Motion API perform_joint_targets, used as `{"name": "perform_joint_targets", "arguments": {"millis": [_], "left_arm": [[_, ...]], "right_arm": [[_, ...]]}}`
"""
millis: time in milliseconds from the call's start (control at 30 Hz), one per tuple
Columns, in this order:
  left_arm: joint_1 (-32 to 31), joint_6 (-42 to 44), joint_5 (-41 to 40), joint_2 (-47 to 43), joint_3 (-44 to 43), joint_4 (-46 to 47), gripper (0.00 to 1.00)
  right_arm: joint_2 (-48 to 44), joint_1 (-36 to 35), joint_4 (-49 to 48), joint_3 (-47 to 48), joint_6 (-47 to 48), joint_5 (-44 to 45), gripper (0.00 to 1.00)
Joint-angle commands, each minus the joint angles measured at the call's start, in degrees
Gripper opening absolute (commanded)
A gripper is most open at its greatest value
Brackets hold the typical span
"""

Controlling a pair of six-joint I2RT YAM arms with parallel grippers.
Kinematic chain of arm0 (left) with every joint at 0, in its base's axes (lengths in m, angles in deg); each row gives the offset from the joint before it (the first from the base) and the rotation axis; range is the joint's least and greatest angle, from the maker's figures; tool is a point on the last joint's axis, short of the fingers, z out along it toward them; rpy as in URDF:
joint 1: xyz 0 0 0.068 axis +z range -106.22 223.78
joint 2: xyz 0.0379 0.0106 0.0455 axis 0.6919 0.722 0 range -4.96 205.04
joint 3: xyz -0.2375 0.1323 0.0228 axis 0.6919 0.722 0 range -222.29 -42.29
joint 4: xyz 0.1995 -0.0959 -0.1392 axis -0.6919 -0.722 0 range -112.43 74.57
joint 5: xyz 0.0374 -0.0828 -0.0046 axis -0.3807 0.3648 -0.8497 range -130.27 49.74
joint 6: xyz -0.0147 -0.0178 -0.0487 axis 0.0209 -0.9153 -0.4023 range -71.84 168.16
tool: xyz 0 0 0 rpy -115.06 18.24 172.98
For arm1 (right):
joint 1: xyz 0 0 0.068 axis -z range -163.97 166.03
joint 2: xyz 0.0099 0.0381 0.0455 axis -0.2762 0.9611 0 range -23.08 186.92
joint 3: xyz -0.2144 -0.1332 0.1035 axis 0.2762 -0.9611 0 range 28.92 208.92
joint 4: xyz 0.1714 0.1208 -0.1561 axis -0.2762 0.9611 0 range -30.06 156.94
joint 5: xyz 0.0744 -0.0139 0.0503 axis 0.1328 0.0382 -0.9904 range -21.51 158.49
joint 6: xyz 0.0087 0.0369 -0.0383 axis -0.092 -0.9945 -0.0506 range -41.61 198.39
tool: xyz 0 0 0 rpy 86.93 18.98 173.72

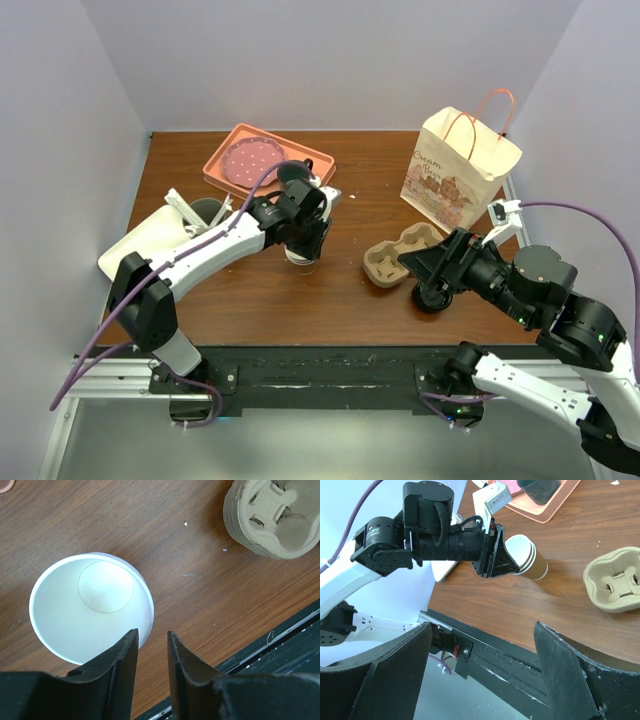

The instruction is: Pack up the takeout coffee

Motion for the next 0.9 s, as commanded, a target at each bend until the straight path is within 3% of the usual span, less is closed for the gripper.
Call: {"name": "perform_joint_targets", "arguments": {"millis": [0, 333, 400, 667, 867], "left_arm": [[-0.13, 2.24, -0.9, 0.8, 0.28, 2.75, 0.33], [-0.13, 3.12, -1.43, 2.3, 0.46, 2.93, 0.29], [-0.13, 3.39, -1.52, 2.47, 0.37, 2.93, 0.21], [-0.13, 5.06, -5.12, 3.18, -0.59, 1.96, 0.08], [-0.13, 6.81, -9.07, 5.37, -4.01, -0.15, 0.04]], "right_arm": [[0.46, 0.19, -0.37, 0.49, -0.97, 1.67, 0.87], [0.64, 0.19, 1.92, 1.46, -1.41, 3.17, 0.86], [0.64, 0.19, 2.01, 1.46, -1.41, 3.34, 0.86], [0.81, 0.19, 1.74, 1.2, -1.58, 3.61, 0.86], [1.87, 0.19, 1.83, 1.63, -1.32, 3.52, 0.86]]}}
